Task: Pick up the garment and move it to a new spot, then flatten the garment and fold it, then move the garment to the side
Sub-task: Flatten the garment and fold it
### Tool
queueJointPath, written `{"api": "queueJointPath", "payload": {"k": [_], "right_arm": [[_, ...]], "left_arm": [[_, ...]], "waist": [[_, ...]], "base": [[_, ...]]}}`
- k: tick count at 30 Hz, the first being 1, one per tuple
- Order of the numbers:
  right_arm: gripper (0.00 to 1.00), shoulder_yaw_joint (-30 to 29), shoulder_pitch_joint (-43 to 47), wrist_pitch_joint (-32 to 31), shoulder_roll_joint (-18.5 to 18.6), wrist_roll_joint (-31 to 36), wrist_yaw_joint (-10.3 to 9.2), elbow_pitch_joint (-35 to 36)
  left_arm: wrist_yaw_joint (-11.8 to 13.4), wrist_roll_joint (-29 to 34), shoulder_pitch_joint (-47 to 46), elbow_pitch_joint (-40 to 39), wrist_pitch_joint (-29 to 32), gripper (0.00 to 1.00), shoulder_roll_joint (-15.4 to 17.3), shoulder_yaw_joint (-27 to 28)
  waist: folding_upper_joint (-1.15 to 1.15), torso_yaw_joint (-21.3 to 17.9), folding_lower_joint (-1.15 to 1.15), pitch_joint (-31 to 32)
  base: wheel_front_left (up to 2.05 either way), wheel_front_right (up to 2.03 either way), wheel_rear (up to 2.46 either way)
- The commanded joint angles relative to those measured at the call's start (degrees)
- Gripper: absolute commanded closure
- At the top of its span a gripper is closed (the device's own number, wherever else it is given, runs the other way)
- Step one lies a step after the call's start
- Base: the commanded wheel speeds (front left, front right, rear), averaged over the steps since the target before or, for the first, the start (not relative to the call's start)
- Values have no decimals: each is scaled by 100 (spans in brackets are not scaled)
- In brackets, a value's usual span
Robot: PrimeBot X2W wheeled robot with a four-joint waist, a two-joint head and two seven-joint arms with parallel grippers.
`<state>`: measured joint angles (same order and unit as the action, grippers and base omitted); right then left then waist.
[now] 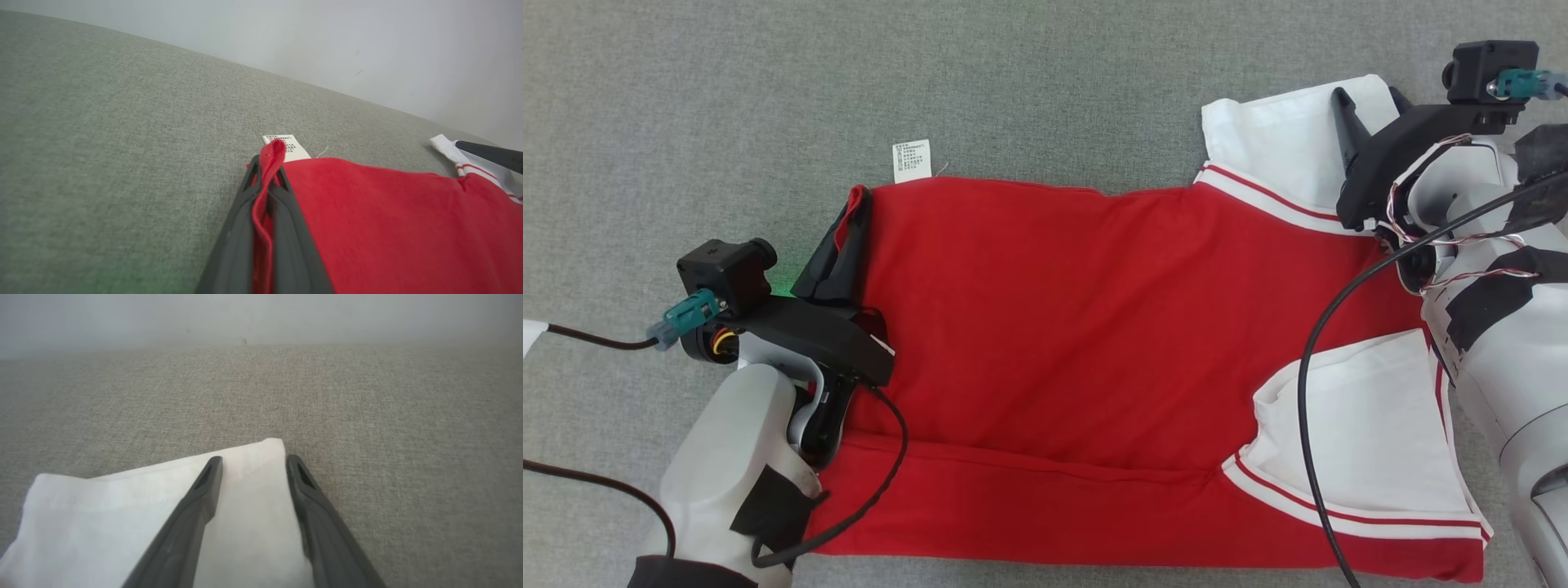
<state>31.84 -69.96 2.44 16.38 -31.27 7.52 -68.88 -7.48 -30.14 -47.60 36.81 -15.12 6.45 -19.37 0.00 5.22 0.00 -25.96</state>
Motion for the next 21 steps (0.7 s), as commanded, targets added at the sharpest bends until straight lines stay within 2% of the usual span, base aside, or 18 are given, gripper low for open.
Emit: {"api": "queueJointPath", "payload": {"k": [1, 2, 3, 12, 21], "right_arm": [[70, 28, -54, -2, -11, -29, -6, -7], [91, 55, -77, 23, -9, -60, -6, -11], [100, 72, -94, 69, -10, -91, -6, -3], [100, 381, 341, 580, 93, -707, -6, 547], [100, 1087, 1102, 809, 624, -1717, -6, 1781]], "left_arm": [[-1, -36, -44, 25, -2, 100, 18, -15], [-1, -50, -43, 32, -2, 100, 24, -10], [-1, -59, -39, 37, -2, 100, 40, 2], [-1, -161, 329, -80, -2, 100, 174, 210], [-1, -382, 777, -292, -2, 100, 415, 273]], "waist": [[0, -7, 0, 2], [0, -16, 0, 3], [0, -28, 0, 7], [0, -195, 0, 288], [0, -390, 0, 681]], "base": [[0, 0, 0], [0, 0, 0], [0, 0, 0], [0, 0, 0], [0, 0, 0]]}}
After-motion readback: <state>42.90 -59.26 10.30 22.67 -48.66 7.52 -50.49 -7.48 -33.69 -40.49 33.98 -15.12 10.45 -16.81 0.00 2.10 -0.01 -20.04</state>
